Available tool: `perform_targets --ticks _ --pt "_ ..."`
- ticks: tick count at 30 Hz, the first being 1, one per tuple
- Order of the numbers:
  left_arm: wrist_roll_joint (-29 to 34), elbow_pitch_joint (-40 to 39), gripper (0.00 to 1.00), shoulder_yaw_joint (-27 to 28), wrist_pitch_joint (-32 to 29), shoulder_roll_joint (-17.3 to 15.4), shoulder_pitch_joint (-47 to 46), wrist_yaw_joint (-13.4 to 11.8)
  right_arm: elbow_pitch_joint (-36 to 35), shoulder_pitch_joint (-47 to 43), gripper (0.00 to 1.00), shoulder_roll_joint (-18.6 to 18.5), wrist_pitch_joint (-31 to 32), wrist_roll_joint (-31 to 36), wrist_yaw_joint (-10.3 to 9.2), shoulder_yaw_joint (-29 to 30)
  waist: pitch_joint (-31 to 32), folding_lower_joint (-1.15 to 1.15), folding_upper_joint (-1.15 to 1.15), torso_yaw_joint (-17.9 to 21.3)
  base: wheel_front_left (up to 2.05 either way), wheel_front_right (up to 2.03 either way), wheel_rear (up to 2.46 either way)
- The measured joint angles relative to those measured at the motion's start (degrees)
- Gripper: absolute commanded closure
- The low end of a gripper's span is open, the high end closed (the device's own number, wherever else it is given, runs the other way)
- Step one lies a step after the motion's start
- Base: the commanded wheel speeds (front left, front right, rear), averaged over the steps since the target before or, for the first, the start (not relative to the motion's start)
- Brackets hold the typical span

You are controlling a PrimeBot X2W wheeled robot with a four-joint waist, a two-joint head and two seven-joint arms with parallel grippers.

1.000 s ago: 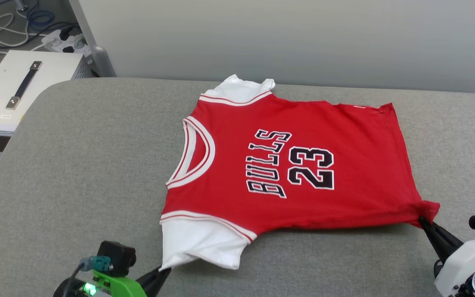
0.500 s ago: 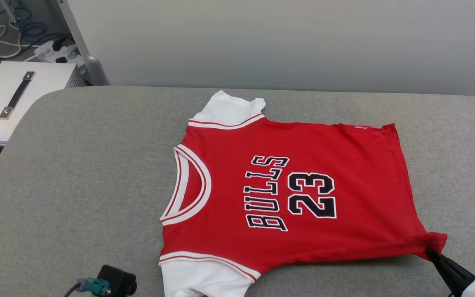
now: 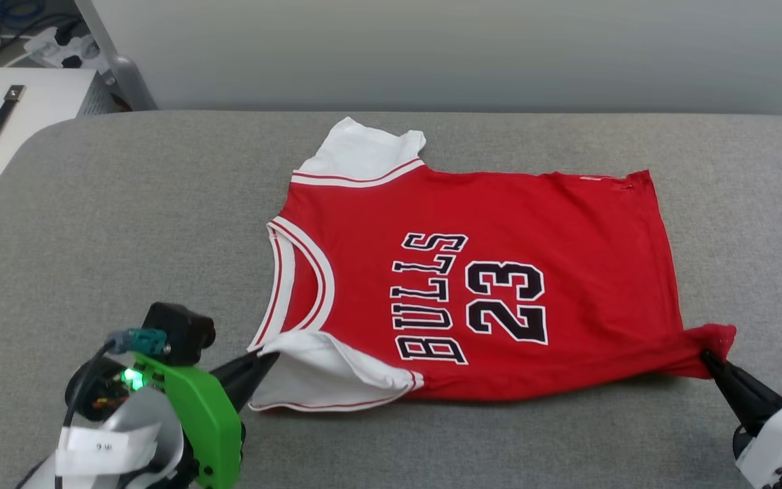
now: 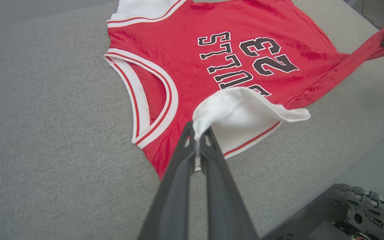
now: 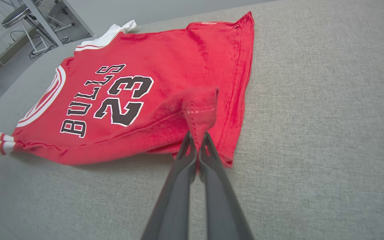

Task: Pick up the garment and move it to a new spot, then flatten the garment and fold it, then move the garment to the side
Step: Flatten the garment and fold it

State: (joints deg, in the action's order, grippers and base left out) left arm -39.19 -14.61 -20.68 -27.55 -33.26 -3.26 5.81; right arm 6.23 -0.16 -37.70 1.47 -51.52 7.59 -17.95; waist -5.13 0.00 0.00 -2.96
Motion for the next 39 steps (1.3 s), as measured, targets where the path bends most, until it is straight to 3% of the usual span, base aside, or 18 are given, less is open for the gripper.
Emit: perform_targets --ticks 12,27,28,29,30,39 --pt "0.21 9.45 1.0 -0.73 -2.54 -0.68 -16.3 0.9 1.91 9.04 1.0 3.16 4.67 2.93 0.0 0.93 -6.44 0.0 0.0 2.59 0.0 0.0 0.0" --pt "0.69 27.35 1.0 -11.38 2.85 -1.29 -28.23 1.51 9.04 17.79 1.0 5.09 8.48 5.49 0.0 -3.09 -12.33 0.0 0.0 5.23 0.0 0.0 0.0" --pt "0.07 30.37 0.8 -13.29 4.68 -0.89 -29.45 1.51 10.7 18.63 0.56 5.39 9.45 5.5 0.0 -3.44 -12.54 0.01 0.0 5.14 0.0 0.0 0.0" --pt "-0.11 31.15 0.28 -13.94 5.33 -0.78 -29.79 1.51 11.1 18.78 0.0 5.47 9.47 5.54 0.0 -3.65 -12.46 0.01 0.0 5.08 0.0 0.0 0.0" --pt "-0.12 32.36 0.0 -14.29 6.33 -0.54 -30.03 1.52 11.69 19.03 0.0 5.66 9.47 5.72 0.0 -3.71 -12.31 0.01 0.0 5.0 0.0 0.0 0.0" --pt "0.31 40.4 0.0 -14.17 16.59 2.91 -30.92 0.81 13.3 19.36 0.0 5.73 8.88 7.76 -0.01 -4.71 -9.13 0.01 0.0 4.18 0.0 0.0 0.0"
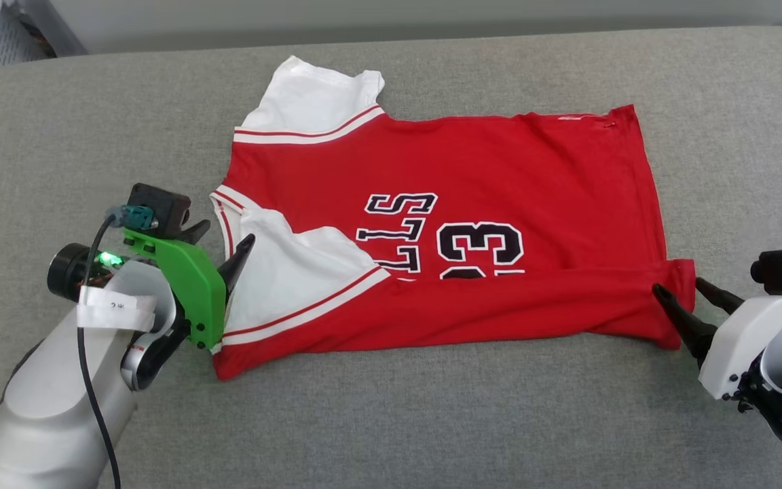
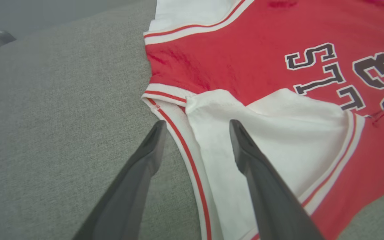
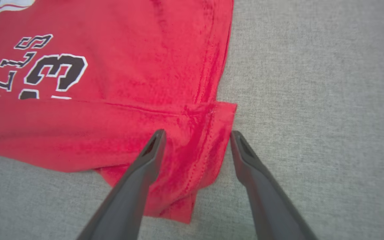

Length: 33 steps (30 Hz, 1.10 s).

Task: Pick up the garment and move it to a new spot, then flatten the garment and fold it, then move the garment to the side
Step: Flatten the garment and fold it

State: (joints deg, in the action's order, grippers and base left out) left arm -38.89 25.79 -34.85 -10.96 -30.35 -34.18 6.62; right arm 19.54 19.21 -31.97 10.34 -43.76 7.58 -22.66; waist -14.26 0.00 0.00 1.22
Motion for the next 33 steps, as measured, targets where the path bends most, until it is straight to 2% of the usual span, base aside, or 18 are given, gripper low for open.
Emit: perform_targets --ticks 6,15,19,24,33 --pt "-1.63 -1.13 0.0 2.56 4.04 1.74 0.76 -3.25 -2.44 -0.3 0.0 -1.0 -1.32 2.45 0.0 0.49 2.85 0.0 0.0 -0.63 0.0 0.0 0.0" --pt "-6.69 -12.52 0.0 5.49 3.79 3.09 12.61 -11.04 -8.82 -6.05 0.0 0.32 2.52 7.65 -0.01 5.67 7.16 0.0 0.0 -1.37 0.0 0.0 0.0" --pt "-6.99 -18.35 0.0 5.38 2.46 2.27 18.16 -15.16 -12.11 -9.54 0.0 1.67 6.1 10.74 -0.01 8.96 8.5 0.0 0.0 -1.45 0.0 0.0 0.0" --pt "-6.87 -24.2 0.0 4.66 0.03 0.58 23.24 -19.15 -16.66 -13.63 0.0 4.72 10.94 13.91 -0.01 13.79 9.06 0.0 0.0 -1.48 0.0 0.0 0.0" --pt "-4.85 -26.17 0.0 3.46 -5.22 -2.42 25.32 -24.76 -25.07 -16.8 0.0 9.54 16.84 17.88 -0.02 17.51 6.93 0.0 0.0 -0.59 0.0 0.0 0.0"
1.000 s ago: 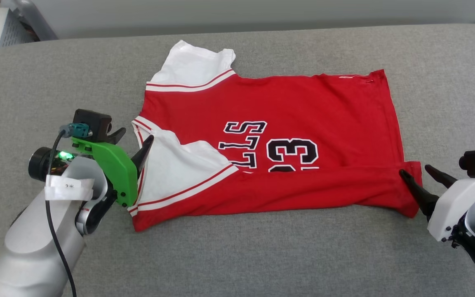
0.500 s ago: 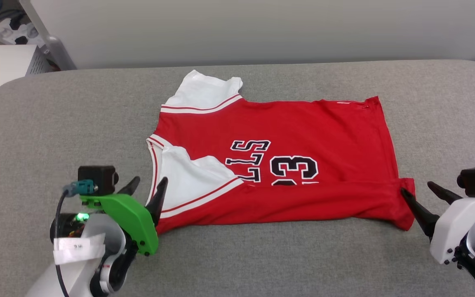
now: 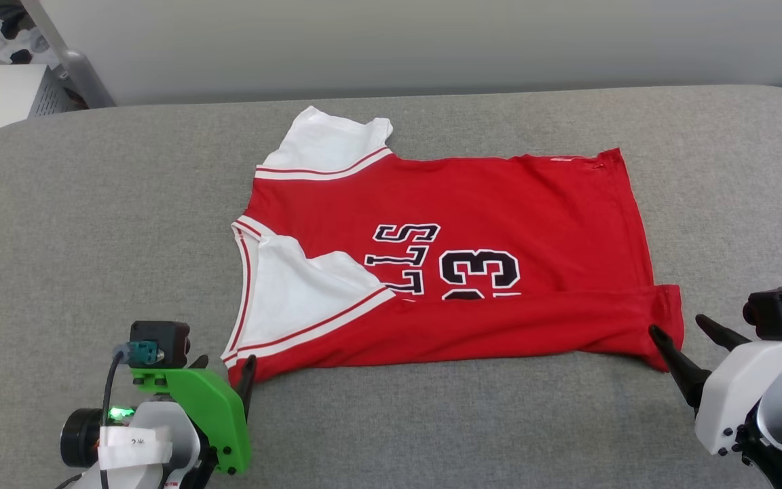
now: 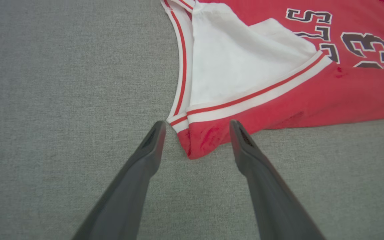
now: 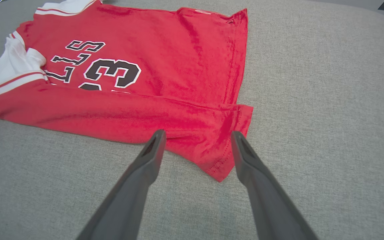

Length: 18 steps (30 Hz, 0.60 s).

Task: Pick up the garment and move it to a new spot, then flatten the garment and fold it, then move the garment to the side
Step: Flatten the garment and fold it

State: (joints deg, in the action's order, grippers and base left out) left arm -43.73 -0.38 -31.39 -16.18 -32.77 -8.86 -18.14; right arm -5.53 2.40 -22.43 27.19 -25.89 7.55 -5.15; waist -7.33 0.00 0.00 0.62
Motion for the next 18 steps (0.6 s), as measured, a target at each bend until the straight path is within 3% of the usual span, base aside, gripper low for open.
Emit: perform_targets --ticks 18 --pt "0.82 10.49 0.0 -0.01 0.34 2.1 -2.83 -1.26 -2.6 0.04 0.0 1.21 0.8 2.55 0.0 -0.29 -5.69 0.0 0.0 2.98 0.0 0.0 0.0"
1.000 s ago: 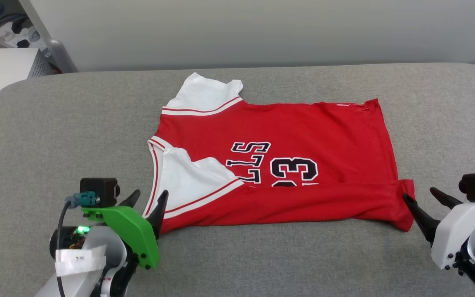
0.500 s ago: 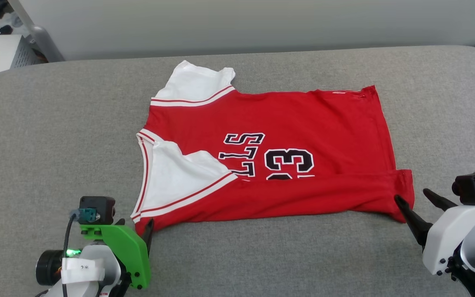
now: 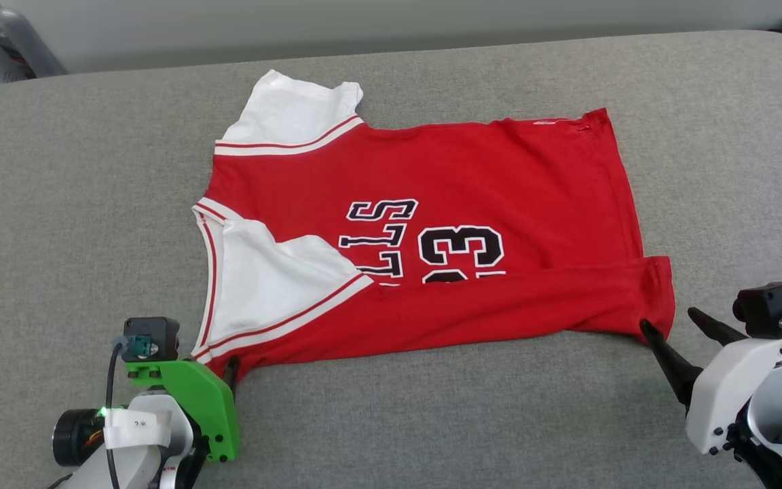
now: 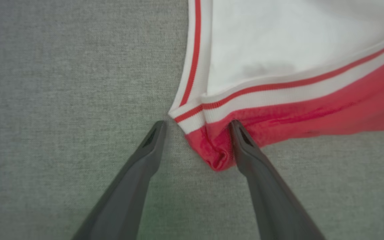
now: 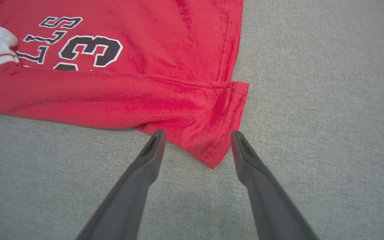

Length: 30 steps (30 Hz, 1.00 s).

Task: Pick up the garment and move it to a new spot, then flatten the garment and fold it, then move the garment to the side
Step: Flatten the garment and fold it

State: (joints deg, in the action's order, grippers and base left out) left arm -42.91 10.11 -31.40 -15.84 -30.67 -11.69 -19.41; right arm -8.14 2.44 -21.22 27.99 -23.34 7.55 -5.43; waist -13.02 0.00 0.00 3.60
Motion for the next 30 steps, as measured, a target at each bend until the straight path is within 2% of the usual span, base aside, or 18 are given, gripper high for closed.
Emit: perform_targets --ticks 5,6,7,8,12,19,23,25,30 --pt "-0.56 2.61 0.0 0.1 0.16 1.11 -1.33 0.15 0.25 0.03 0.0 0.03 -0.19 0.0 0.0 -0.26 -0.53 0.0 0.0 0.07 0.0 0.0 0.0" --pt "-0.87 3.34 0.53 0.09 0.15 1.43 -1.67 0.46 0.37 0.04 0.0 0.0 -0.52 0.01 0.0 -0.26 -0.55 0.0 0.0 0.03 0.0 0.0 0.0" --pt "-1.01 3.92 0.89 0.04 0.15 1.57 -1.9 0.74 0.46 0.04 0.0 -0.02 -0.54 0.02 0.0 -0.26 -0.53 0.0 0.0 0.0 0.0 0.0 0.0" --pt "-1.12 4.44 1.0 -0.01 0.14 1.71 -2.3 1.14 0.6 0.04 0.0 -0.08 -0.59 0.04 0.0 -0.25 -0.46 0.0 0.0 -0.02 0.0 0.0 0.0" --pt "-2.4 6.09 1.0 -0.04 0.19 2.12 -2.96 3.72 1.24 0.03 0.0 -0.25 -0.62 0.08 0.0 -0.21 0.18 0.0 0.0 -0.13 0.0 0.0 0.0" --pt "-2.59 5.49 1.0 -0.18 1.26 2.26 -2.29 4.61 2.5 -0.08 0.0 -1.12 -0.49 1.21 0.0 0.81 2.62 0.0 0.0 -0.91 0.0 0.0 0.0" --pt "-2.64 1.77 1.0 -0.54 1.21 1.51 -0.57 4.68 3.72 -0.14 0.0 -1.23 0.11 3.09 0.01 1.82 3.99 0.0 0.0 -1.91 0.0 0.0 0.0" --pt "-2.65 -1.08 1.0 -0.99 1.15 0.75 -0.02 5.58 4.61 -0.14 0.0 -1.05 1.13 4.33 0.01 2.31 4.4 0.0 0.0 -2.57 0.0 0.0 0.0" --pt "-2.18 -6.86 1.0 -0.88 0.63 -1.68 0.2 4.83 7.91 0.44 0.0 -0.2 3.16 5.54 0.01 2.99 4.46 0.0 -0.01 -4.19 0.0 0.0 0.0"
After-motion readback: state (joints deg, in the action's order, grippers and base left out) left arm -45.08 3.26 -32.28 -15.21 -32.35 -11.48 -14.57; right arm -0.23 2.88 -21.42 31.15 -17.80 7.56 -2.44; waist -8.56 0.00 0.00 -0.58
